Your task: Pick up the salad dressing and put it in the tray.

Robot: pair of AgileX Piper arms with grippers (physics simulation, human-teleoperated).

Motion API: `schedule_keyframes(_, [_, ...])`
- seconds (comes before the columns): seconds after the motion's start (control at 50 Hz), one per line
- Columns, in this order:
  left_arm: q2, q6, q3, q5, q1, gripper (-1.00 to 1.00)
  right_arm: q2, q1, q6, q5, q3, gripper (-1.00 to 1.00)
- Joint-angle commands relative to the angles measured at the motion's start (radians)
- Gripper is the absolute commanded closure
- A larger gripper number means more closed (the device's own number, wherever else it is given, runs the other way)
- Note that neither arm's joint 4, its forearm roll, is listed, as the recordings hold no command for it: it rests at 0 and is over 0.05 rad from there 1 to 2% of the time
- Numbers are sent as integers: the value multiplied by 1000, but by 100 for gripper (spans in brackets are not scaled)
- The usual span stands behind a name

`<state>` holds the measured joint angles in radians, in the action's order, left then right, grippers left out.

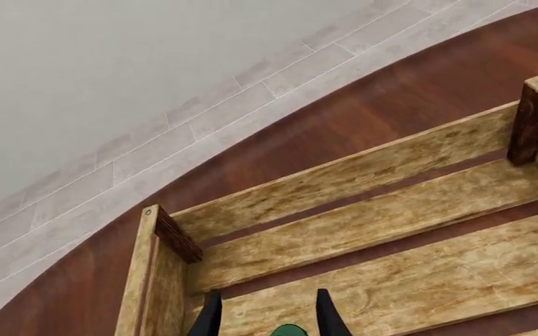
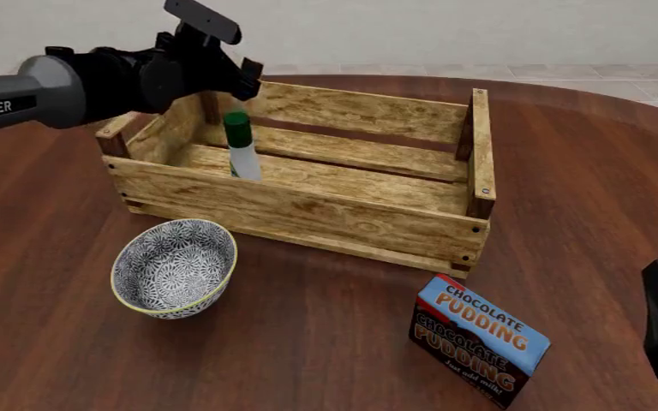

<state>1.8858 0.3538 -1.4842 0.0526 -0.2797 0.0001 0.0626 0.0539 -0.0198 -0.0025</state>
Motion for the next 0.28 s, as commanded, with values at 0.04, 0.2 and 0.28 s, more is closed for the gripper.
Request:
schedule_keyframes(0.04, [-31,0,9,-5,-7,-100,0,0,-1,0,0,-100])
schedule_keyframes(0.2, [-44,5,12,-5,-4,-100,0,0,-3,-1,1,-100])
schedule_keyframes(0.28, [-58,8,17,-6,-1,-100,0,-3,-5,1,0,-100])
